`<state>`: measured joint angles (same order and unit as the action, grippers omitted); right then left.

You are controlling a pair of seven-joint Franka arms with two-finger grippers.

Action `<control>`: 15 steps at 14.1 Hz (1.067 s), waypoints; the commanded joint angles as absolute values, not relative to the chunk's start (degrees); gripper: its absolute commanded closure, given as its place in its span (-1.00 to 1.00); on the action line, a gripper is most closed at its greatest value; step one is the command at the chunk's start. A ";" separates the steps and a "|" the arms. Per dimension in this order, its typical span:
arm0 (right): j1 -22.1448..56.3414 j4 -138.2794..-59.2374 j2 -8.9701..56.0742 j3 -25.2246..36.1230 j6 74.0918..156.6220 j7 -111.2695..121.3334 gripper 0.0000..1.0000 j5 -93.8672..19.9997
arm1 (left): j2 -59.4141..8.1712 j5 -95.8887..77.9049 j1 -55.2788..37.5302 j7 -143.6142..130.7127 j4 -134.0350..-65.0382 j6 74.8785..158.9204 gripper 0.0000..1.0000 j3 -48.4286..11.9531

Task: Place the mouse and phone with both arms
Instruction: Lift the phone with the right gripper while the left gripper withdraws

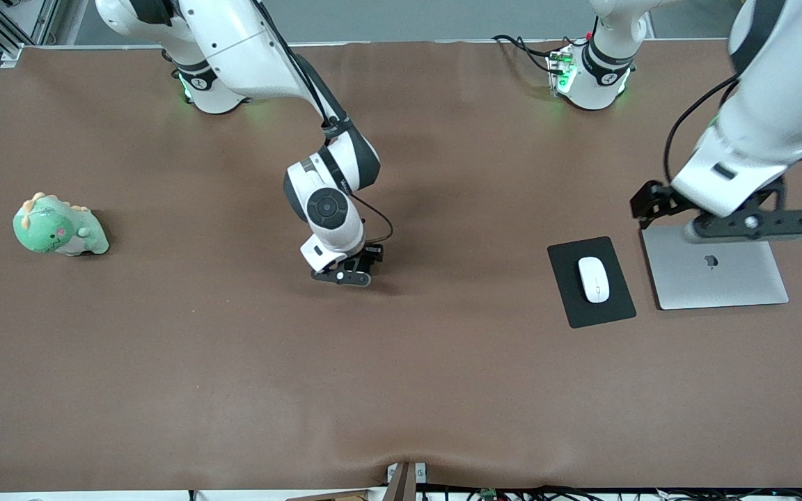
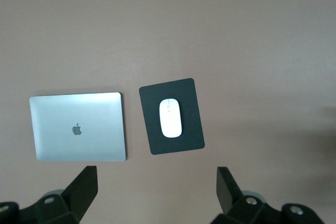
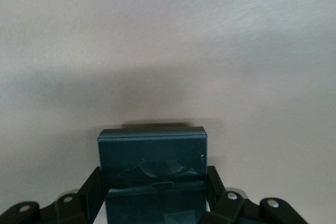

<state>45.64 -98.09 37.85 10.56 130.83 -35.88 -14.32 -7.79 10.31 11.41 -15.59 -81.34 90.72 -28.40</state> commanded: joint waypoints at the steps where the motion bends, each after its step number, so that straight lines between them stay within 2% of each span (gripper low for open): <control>1: 43.51 -99.40 33.49 10.11 127.97 -35.95 1.00 -15.12 | -3.79 7.74 3.11 -11.96 -82.53 88.43 -1.00 -17.00; 4: 40.27 -99.49 31.56 10.11 123.94 -35.60 1.00 -15.12 | -1.77 7.65 -5.42 -9.76 -83.92 85.87 -1.00 -7.94; 7: 36.05 -99.84 28.84 10.11 119.02 -30.87 1.00 -15.03 | 1.14 5.64 -9.57 -9.67 -87.27 85.96 -1.00 -1.08; 9: 33.23 -102.90 25.86 10.19 118.74 -26.82 1.00 -15.03 | 1.67 2.82 -11.51 -9.58 -87.63 85.96 -1.00 3.67; 15: 28.13 -111.43 19.70 10.46 119.97 -20.32 1.00 -14.06 | 1.84 2.73 -10.72 -10.63 -87.19 85.69 -1.00 3.69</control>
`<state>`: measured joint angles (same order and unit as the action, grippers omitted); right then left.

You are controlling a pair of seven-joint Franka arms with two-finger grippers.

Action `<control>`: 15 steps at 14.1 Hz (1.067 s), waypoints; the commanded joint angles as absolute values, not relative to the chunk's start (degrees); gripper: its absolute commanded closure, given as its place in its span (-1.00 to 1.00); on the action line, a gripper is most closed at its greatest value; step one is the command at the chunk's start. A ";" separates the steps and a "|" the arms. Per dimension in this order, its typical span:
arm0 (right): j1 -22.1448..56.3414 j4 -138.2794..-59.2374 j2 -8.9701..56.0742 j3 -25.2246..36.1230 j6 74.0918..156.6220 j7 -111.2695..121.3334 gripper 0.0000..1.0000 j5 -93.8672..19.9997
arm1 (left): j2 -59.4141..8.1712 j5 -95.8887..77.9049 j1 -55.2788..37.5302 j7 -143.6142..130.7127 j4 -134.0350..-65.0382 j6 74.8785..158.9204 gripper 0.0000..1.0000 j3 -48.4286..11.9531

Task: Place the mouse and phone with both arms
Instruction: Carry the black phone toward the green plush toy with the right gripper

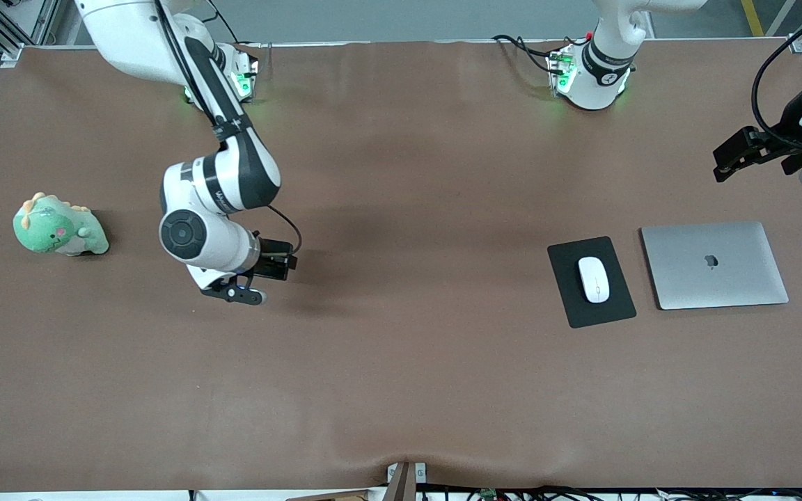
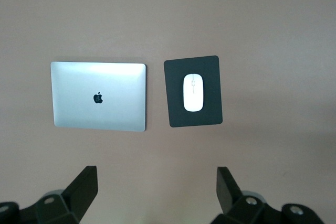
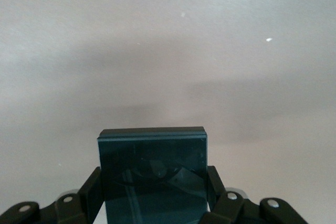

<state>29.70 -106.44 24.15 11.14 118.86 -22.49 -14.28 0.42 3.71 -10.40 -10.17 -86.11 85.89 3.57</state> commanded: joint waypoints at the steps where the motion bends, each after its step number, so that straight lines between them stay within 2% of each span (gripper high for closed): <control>1: 27.34 -112.58 18.90 10.46 120.06 -18.82 1.00 -13.71 | 1.76 2.72 -10.64 -10.55 -87.19 85.69 -1.00 3.78; 8: 22.06 -120.66 12.84 10.55 121.90 -16.44 1.00 -7.56 | 0.44 3.69 -11.51 -10.46 -86.66 85.87 -1.00 3.60; 15: 12.58 -127.88 9.32 10.46 126.12 -2.66 1.00 -5.89 | -0.08 2.72 -10.81 -10.36 -86.57 86.22 -1.00 3.69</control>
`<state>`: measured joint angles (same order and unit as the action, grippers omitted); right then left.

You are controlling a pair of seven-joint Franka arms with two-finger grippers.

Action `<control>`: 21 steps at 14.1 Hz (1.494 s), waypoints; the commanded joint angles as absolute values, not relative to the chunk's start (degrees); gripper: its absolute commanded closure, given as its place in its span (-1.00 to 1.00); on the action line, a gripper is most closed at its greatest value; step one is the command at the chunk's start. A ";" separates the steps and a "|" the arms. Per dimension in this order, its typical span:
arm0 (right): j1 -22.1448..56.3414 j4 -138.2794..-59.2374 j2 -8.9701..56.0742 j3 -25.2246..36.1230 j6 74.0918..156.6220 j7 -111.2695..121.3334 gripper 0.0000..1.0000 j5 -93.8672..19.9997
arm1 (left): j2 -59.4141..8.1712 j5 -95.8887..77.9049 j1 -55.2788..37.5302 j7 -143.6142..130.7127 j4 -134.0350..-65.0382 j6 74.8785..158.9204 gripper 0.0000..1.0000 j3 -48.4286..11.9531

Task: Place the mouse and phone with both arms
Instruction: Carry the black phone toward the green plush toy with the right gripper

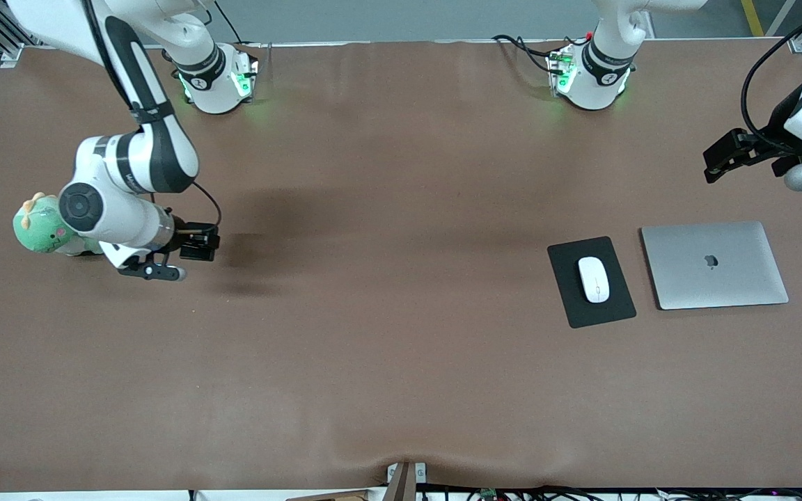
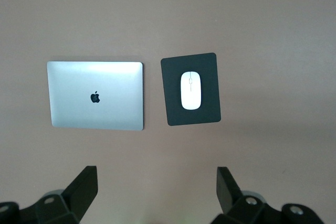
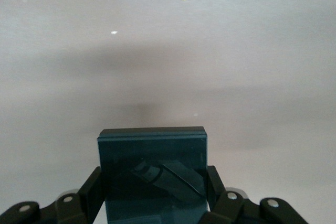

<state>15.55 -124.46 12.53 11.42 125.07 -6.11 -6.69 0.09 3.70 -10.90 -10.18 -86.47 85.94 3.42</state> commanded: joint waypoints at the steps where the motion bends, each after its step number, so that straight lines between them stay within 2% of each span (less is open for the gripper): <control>1: 10.74 -128.40 9.40 10.46 126.30 -0.11 1.00 -5.89 | -0.44 2.64 -10.90 -10.63 -86.66 86.22 -1.00 3.69; 6: 5.54 -135.96 9.93 10.37 137.09 8.77 1.00 -5.89 | -0.35 0.37 -11.34 -11.95 -86.84 86.22 -1.00 3.52; 10: 4.40 -137.72 11.16 10.46 141.58 13.25 1.00 -5.89 | -0.35 -1.58 -10.81 -14.75 -87.01 86.22 -1.00 3.69; 15: -0.25 -137.99 16.34 10.37 147.73 20.03 1.00 -5.89 | -0.53 -1.41 -11.34 -15.82 -86.75 86.31 -1.00 3.60; 21: -0.70 -137.90 18.10 10.46 148.80 20.39 1.00 -5.89 | -0.62 -1.06 -11.43 -15.47 -86.57 86.31 -1.00 3.60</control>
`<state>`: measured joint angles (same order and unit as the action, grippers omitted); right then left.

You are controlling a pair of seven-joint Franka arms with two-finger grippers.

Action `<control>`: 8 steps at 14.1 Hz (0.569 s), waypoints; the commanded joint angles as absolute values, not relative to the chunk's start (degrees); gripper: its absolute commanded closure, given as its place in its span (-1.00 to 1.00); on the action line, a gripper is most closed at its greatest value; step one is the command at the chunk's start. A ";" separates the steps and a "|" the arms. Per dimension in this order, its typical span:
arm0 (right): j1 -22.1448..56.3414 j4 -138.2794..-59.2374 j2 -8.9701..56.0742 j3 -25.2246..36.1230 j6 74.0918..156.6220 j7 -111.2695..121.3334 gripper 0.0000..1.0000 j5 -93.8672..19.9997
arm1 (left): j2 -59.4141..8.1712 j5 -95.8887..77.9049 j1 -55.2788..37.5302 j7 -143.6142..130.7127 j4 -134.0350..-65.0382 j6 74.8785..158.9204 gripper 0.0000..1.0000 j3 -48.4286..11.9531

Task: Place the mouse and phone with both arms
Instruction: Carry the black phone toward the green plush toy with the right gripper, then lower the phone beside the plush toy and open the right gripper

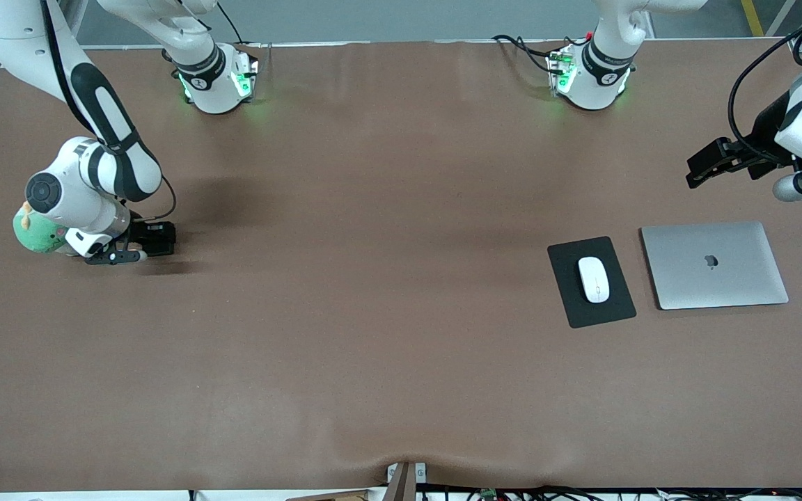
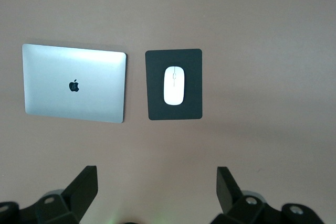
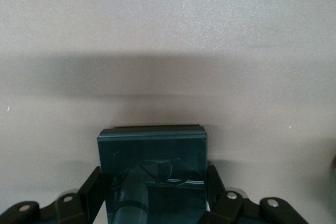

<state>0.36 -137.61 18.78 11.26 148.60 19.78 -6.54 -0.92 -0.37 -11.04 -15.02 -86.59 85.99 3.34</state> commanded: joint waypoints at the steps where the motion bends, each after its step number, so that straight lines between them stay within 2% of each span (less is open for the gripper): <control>1: -0.70 -137.73 18.54 10.46 148.80 20.39 0.99 -5.89 | -0.62 -0.79 -11.43 -15.38 -86.49 86.31 -1.00 3.60; 2: -0.70 -137.64 18.81 10.46 148.71 20.39 0.09 -5.89 | -0.62 -0.79 -11.43 -15.29 -86.48 86.31 -1.00 3.60; 3: -0.79 -137.46 19.07 10.46 148.62 20.39 -0.99 -5.89 | -0.53 -0.79 -11.34 -15.12 -86.57 86.31 -1.00 3.60; 8: -0.88 -135.71 18.55 10.46 146.61 20.21 -1.00 -5.89 | -0.35 -0.26 -10.82 -15.29 -86.66 86.57 -1.00 2.99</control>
<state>0.35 -136.95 18.99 11.19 148.40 19.79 -6.54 -0.91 -0.37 -11.03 -15.02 -86.57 86.26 3.34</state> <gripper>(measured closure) 0.000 0.000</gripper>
